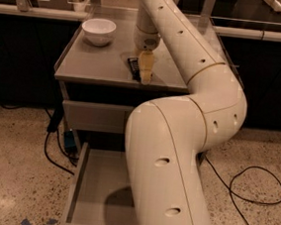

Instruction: Place rxbar blueberry into middle drawer

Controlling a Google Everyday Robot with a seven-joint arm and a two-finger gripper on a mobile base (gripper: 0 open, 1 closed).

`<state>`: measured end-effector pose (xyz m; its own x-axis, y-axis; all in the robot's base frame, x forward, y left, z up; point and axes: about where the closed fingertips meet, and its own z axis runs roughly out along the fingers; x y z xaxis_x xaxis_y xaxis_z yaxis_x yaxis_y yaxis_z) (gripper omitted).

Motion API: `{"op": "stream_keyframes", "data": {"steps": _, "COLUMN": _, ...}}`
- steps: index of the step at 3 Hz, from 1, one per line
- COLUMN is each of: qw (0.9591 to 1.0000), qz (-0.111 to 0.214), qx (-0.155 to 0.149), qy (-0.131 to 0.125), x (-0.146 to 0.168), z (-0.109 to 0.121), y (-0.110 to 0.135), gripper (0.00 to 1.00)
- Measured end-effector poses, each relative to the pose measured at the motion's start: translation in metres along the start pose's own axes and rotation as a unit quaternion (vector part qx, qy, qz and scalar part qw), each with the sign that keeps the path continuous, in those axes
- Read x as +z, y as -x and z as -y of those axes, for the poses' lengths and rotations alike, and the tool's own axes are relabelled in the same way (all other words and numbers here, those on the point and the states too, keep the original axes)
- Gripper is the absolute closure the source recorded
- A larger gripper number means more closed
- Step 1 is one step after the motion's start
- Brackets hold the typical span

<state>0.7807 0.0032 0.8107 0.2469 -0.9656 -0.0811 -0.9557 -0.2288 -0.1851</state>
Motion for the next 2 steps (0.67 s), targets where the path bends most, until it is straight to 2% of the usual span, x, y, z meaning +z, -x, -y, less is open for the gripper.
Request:
{"op": "stream_keyframes", "data": {"steps": 1, "qw": 1.0000, "qz": 0.000, "qx": 0.000, "qy": 0.000, "x": 0.0000, "z": 0.0000, "y": 0.0000, "gripper": 0.89}}
{"op": "stream_keyframes", "data": {"steps": 2, "qw": 1.0000, "qz": 0.000, "qx": 0.000, "qy": 0.000, "x": 0.0000, "z": 0.0000, "y": 0.0000, "gripper": 1.00}}
